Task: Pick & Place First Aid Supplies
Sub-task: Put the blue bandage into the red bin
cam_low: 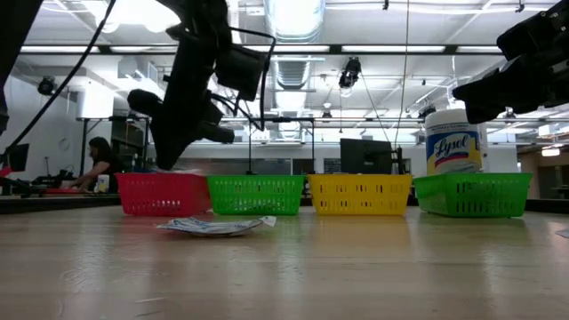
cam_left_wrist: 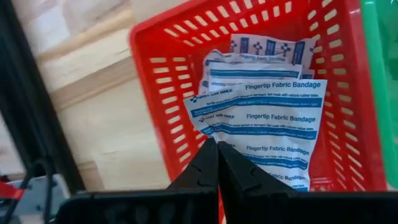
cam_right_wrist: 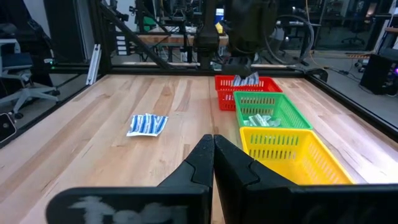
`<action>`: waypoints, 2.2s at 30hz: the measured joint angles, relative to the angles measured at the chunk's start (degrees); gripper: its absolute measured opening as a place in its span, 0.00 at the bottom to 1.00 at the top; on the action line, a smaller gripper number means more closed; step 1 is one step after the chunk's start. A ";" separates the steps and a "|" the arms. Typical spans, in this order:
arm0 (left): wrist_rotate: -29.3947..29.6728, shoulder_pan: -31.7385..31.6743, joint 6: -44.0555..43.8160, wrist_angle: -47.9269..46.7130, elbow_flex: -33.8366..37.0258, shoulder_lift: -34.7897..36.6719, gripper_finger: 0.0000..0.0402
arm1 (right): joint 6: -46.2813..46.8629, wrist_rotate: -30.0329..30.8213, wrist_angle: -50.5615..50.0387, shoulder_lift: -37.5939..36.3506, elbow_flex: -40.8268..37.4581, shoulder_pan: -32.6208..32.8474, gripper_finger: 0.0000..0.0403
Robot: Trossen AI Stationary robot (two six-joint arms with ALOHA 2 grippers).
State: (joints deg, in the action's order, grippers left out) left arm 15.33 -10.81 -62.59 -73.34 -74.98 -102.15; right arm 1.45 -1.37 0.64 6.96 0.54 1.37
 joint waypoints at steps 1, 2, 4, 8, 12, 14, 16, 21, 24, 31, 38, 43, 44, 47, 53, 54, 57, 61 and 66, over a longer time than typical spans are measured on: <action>-0.27 0.00 0.02 0.83 0.59 0.00 0.00 | 0.00 0.00 0.02 0.00 0.01 -0.02 0.02; -0.54 0.00 0.01 1.51 1.20 0.00 0.00 | 0.00 0.00 0.02 0.00 0.01 -0.01 0.02; -0.92 0.00 -0.13 2.56 2.37 0.00 0.00 | 0.02 0.00 0.02 0.00 0.00 -0.01 0.02; -0.96 0.00 -0.30 3.76 4.14 0.00 0.00 | 0.04 0.00 0.01 0.00 0.00 -0.02 0.02; -0.94 0.00 -0.10 4.42 4.33 0.00 0.00 | 0.02 0.00 0.02 0.00 0.01 -0.02 0.02; -0.57 0.00 -0.03 4.95 4.33 0.02 0.00 | 0.02 0.01 0.00 0.00 0.00 0.00 0.02; 0.57 0.00 -0.02 5.32 4.33 0.02 0.00 | 0.02 0.00 0.02 0.00 0.00 0.00 0.02; 2.32 0.00 -0.01 5.70 4.33 0.04 0.02 | 0.02 0.00 0.00 0.00 0.02 0.00 0.02; 2.65 0.00 0.56 5.77 4.33 0.04 0.05 | 0.02 0.00 0.01 0.00 0.00 0.00 0.02; 3.88 0.00 1.22 5.90 4.33 0.04 0.17 | 0.02 0.01 0.01 -0.02 0.01 -0.01 0.02; 2.69 0.04 3.61 4.87 3.69 1.51 0.24 | 0.02 0.00 0.00 -0.02 0.00 -0.02 0.02; -2.94 1.56 3.67 4.88 1.94 4.59 0.24 | -0.09 0.00 0.01 -0.02 0.00 -0.02 0.02; -3.10 2.19 3.69 5.02 1.58 5.48 0.24 | -0.09 0.00 0.02 -0.02 0.00 -0.02 0.02; -3.33 4.78 3.69 5.49 0.64 7.98 0.24 | -0.11 0.00 0.00 -0.02 0.00 0.00 0.02; -3.37 11.89 8.95 10.19 0.33 11.62 0.24 | -0.11 0.01 0.01 0.07 0.00 -0.01 0.02; -3.40 13.37 10.96 11.45 0.33 11.67 0.24 | -0.11 0.00 0.01 0.07 0.00 -0.01 0.02; -3.72 17.64 15.72 15.75 0.33 11.60 0.24 | -0.10 0.00 0.02 0.07 0.00 0.00 0.02; -3.72 22.99 20.44 22.33 0.33 10.83 0.24 | -0.04 0.02 0.02 0.16 0.00 -0.02 0.02; -3.69 27.99 21.59 28.25 0.33 9.93 0.24 | 0.07 0.00 0.02 0.28 0.00 0.00 0.02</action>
State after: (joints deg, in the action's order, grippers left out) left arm 11.65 17.18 -41.00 -45.09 -74.65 -92.21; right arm 1.52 -1.37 0.67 7.25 0.54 1.37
